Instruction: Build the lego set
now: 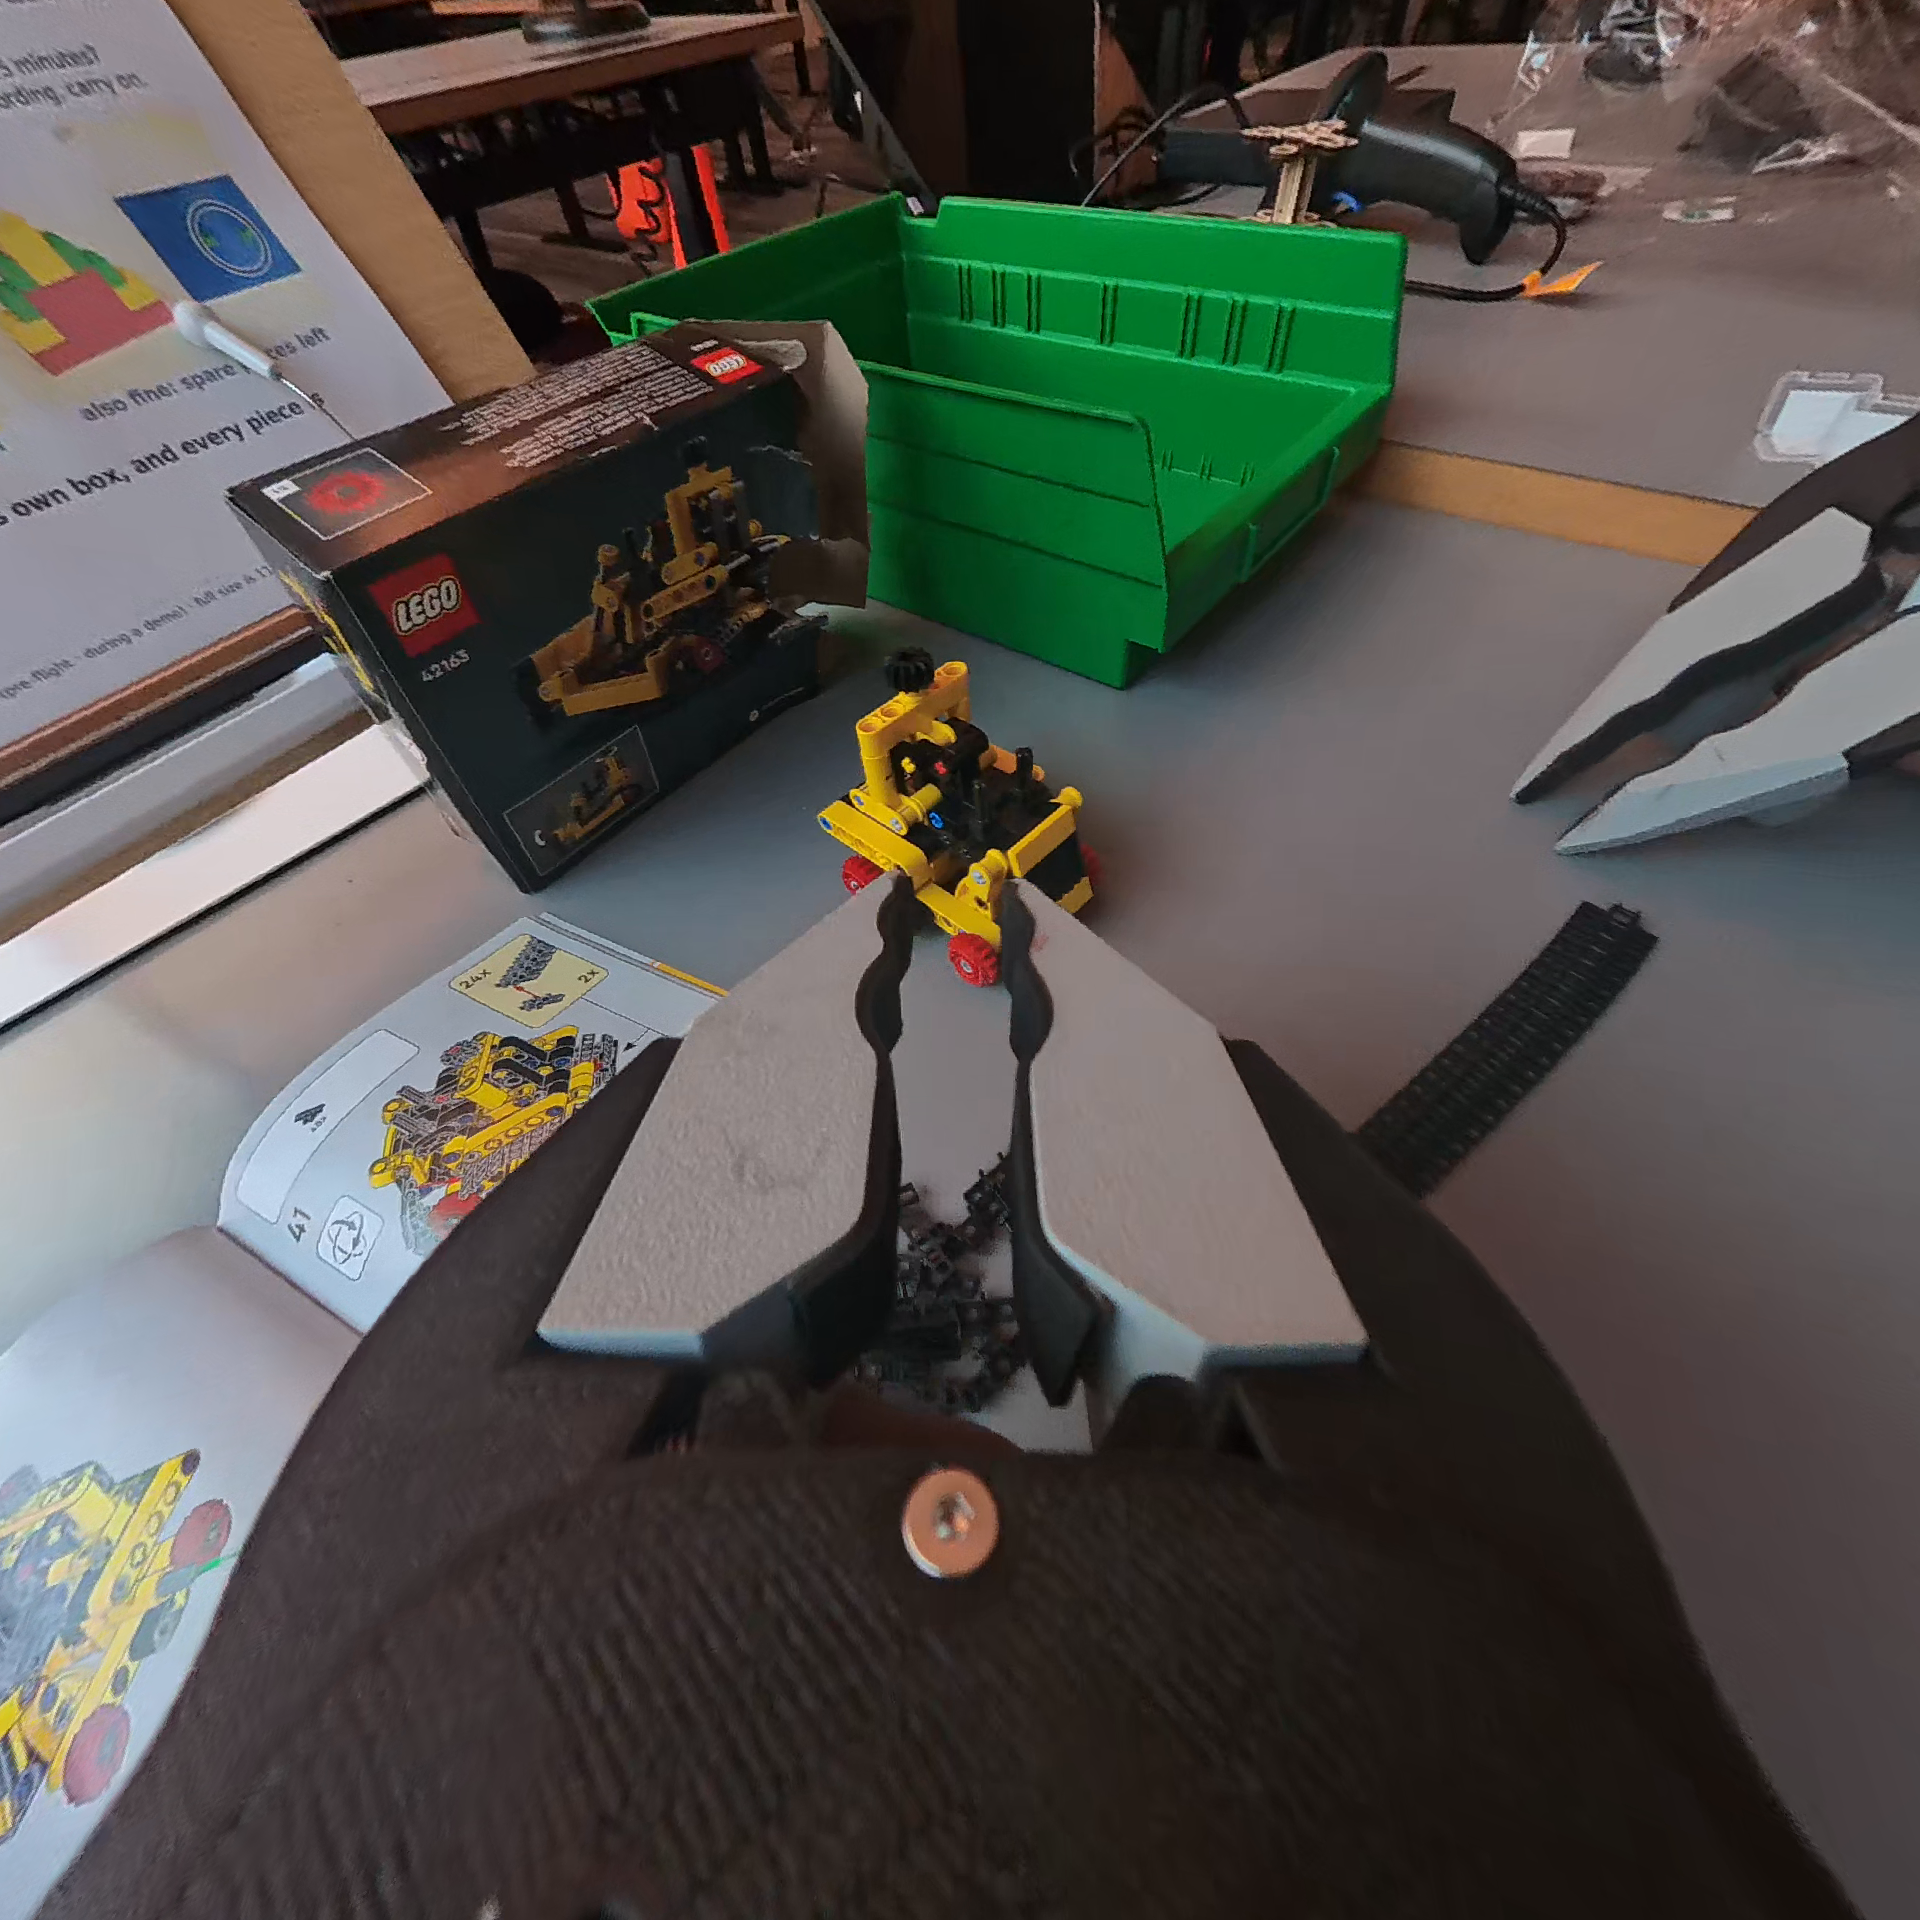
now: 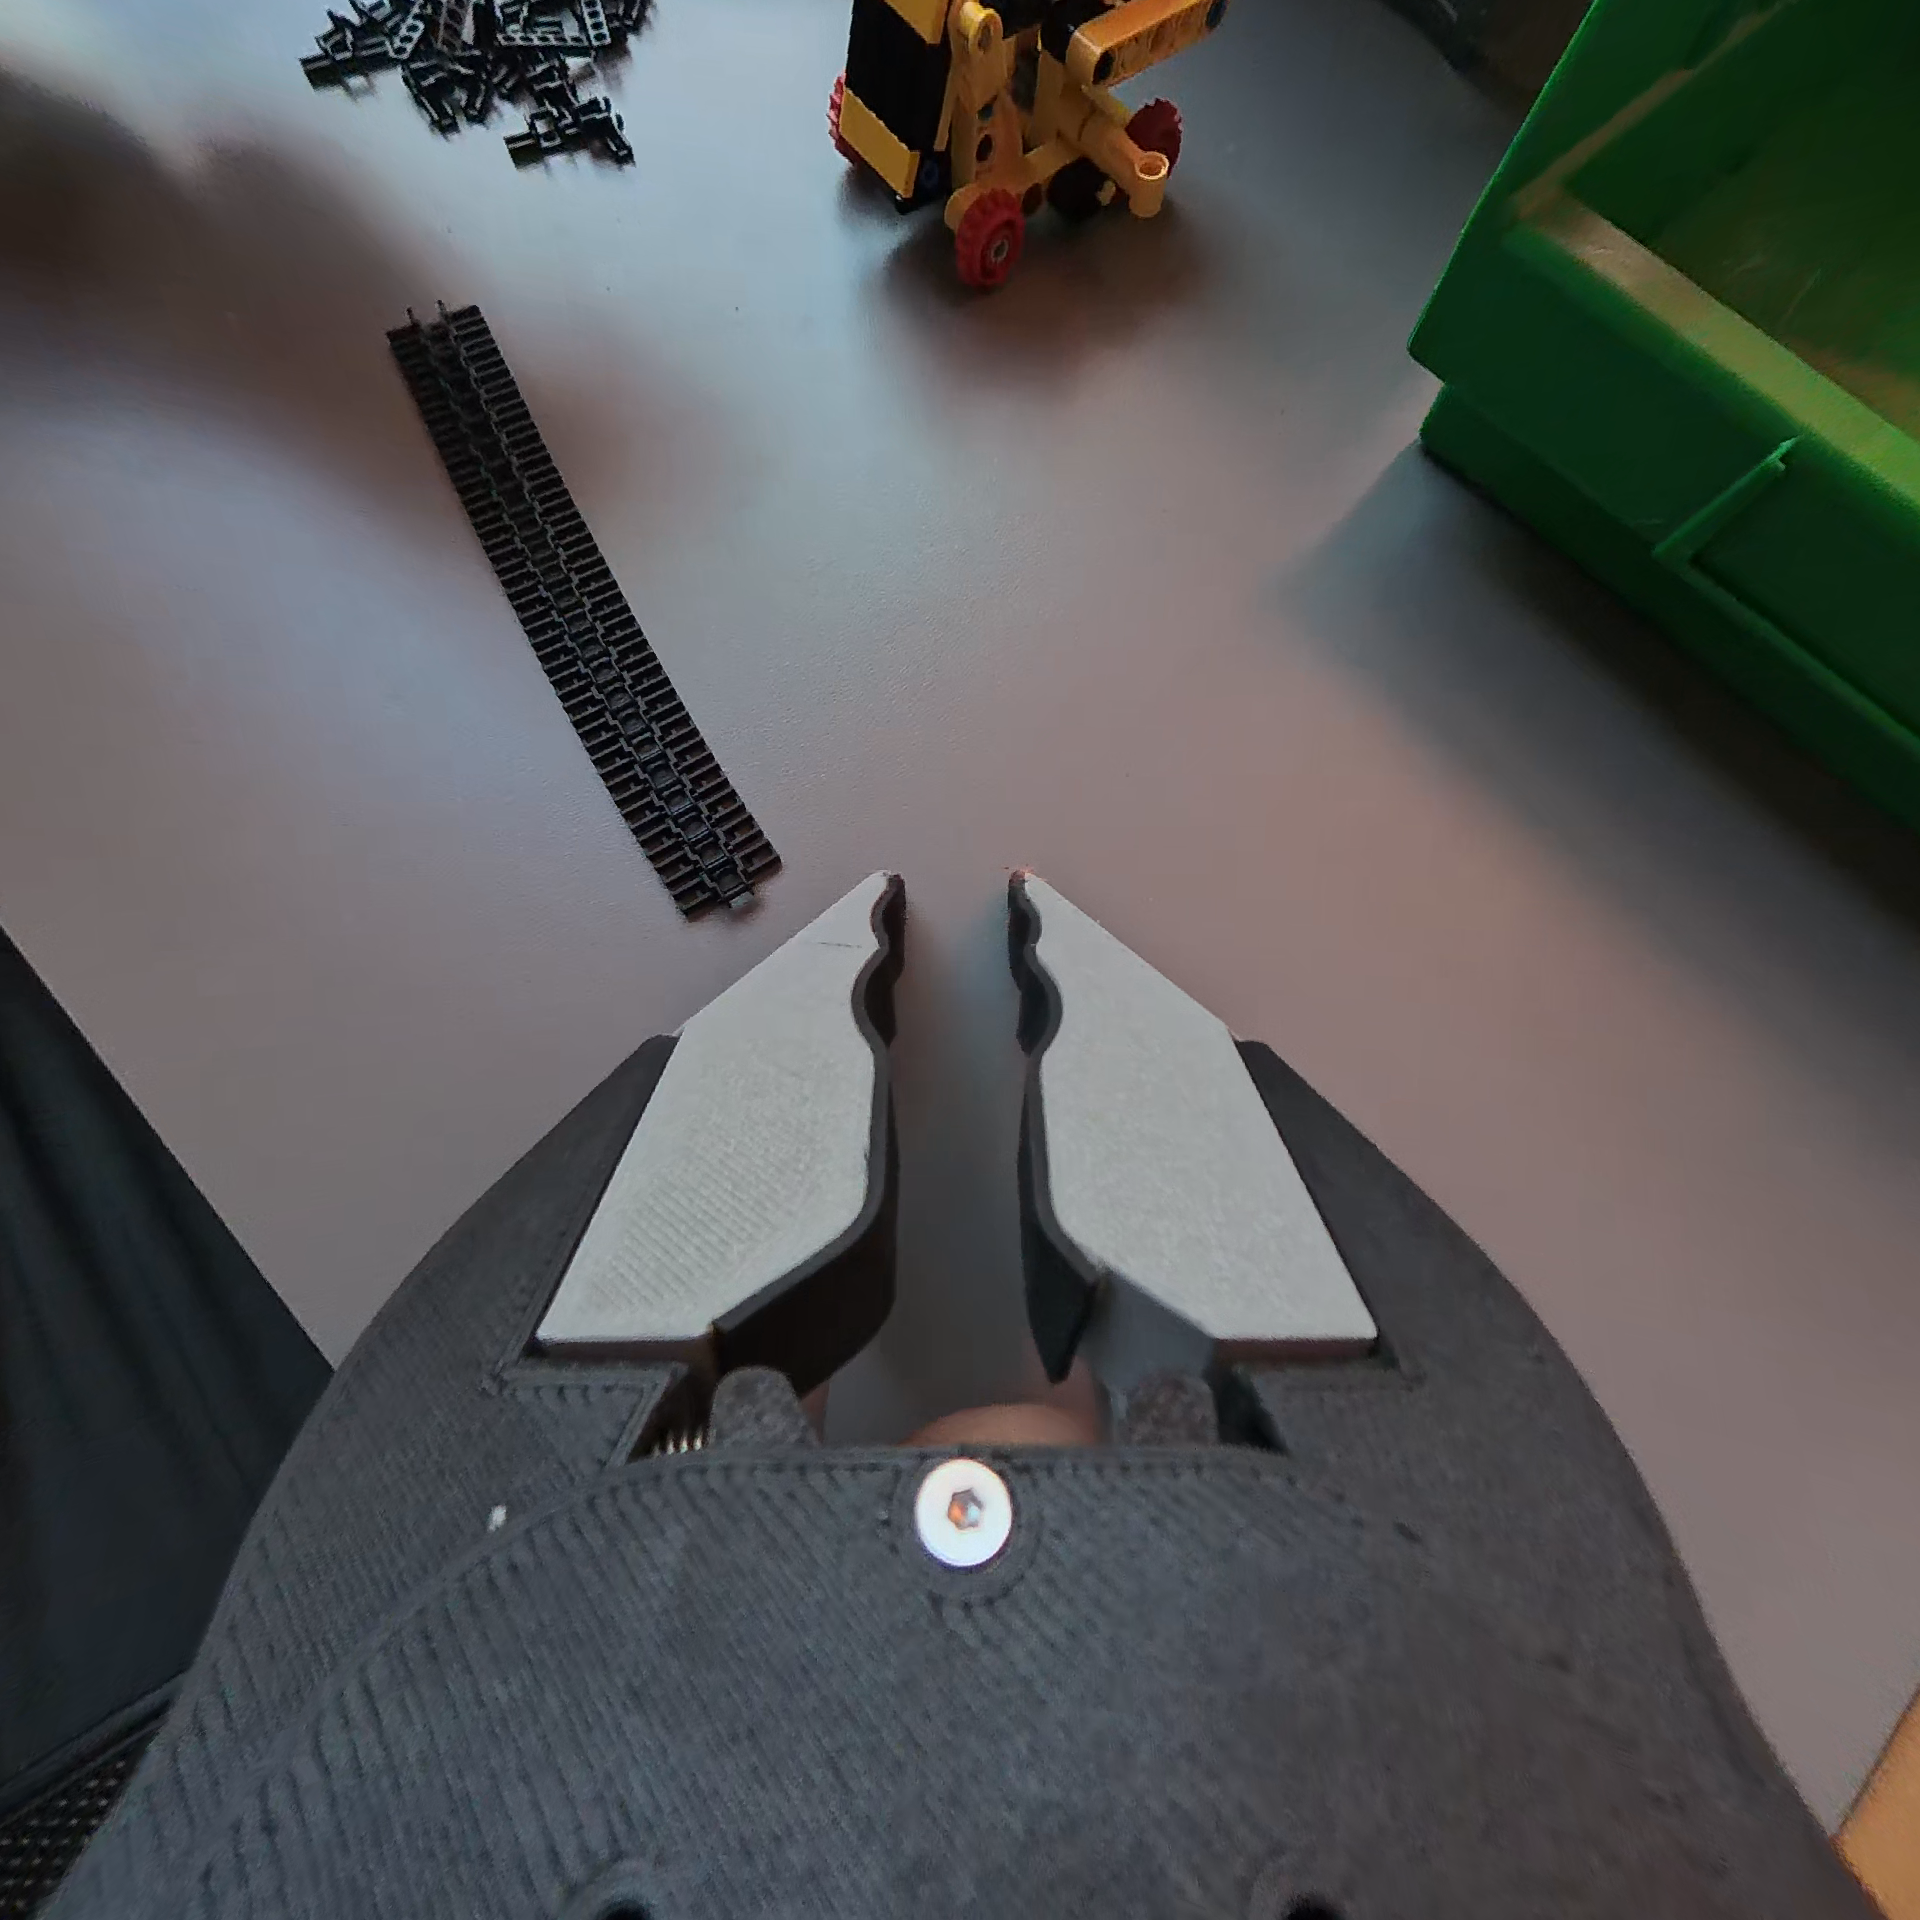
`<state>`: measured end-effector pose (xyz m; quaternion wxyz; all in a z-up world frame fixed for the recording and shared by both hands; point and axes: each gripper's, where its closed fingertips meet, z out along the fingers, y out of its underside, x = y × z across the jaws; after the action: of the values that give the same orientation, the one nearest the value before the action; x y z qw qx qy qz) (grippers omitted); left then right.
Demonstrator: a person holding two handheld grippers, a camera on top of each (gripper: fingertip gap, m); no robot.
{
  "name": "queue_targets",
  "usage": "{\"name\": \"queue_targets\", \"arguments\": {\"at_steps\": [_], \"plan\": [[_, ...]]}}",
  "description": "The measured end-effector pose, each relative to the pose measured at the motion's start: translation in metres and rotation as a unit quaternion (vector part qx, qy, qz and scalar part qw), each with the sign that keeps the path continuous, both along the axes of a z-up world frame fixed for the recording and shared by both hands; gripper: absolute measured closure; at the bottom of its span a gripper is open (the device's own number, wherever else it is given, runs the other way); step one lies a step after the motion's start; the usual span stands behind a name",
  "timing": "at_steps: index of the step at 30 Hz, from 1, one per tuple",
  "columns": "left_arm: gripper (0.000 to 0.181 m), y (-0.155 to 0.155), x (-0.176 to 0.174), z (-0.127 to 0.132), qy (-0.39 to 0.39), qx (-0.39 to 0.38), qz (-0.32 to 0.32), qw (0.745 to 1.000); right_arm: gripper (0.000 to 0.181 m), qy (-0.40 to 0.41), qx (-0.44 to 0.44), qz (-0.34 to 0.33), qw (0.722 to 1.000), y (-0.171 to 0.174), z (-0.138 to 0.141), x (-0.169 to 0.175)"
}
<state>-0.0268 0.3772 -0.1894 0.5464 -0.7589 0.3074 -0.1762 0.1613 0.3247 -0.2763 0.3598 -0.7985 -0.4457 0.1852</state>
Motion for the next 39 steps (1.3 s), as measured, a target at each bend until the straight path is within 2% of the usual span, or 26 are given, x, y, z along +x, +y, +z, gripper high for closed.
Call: {"name": "queue_targets", "arguments": {"at_steps": [8,12,21,26,27,29,30,34,39], "plan": [[0.168,-0.006,0.02,-0.026,0.071,0.003,-0.022,0.997,0.165,0.0,0.001,0.0,1.0,0.0,0.0,0.0],[0.171,-0.006,0.023,-0.029,0.091,0.018,-0.021,0.995,0.164,-0.003,0.005,-0.002,1.0,0.001,0.0,0.001],[0.173,-0.002,0.01,0.0,0.044,0.046,-0.001,0.998,0.166,-0.001,0.002,-0.015,1.0,0.004,0.0,0.003],[0.173,0.006,-0.007,0.011,-0.008,0.034,0.025,0.999,0.157,0.002,0.016,-0.018,1.0,0.004,0.004,0.003],[0.173,0.006,-0.007,0.01,-0.011,0.029,0.025,0.999,0.159,0.031,0.022,-0.012,0.999,0.0,0.013,-0.004],[0.173,0.007,-0.007,0.007,-0.004,0.028,0.025,0.999,0.161,0.124,0.011,0.039,0.991,-0.024,0.037,-0.037],[0.173,0.007,-0.006,0.007,0.003,0.032,0.023,0.999,0.161,0.13,0.008,0.065,0.989,-0.036,0.039,-0.052],[0.174,0.002,0.0,0.005,0.019,0.04,0.011,0.999,0.156,-0.004,0.02,0.089,0.996,-0.049,0.007,-0.076],[0.174,0.0,0.004,-0.001,0.023,0.028,0.001,0.999,0.152,-0.028,0.048,0.073,0.996,-0.041,0.005,-0.074]]}}
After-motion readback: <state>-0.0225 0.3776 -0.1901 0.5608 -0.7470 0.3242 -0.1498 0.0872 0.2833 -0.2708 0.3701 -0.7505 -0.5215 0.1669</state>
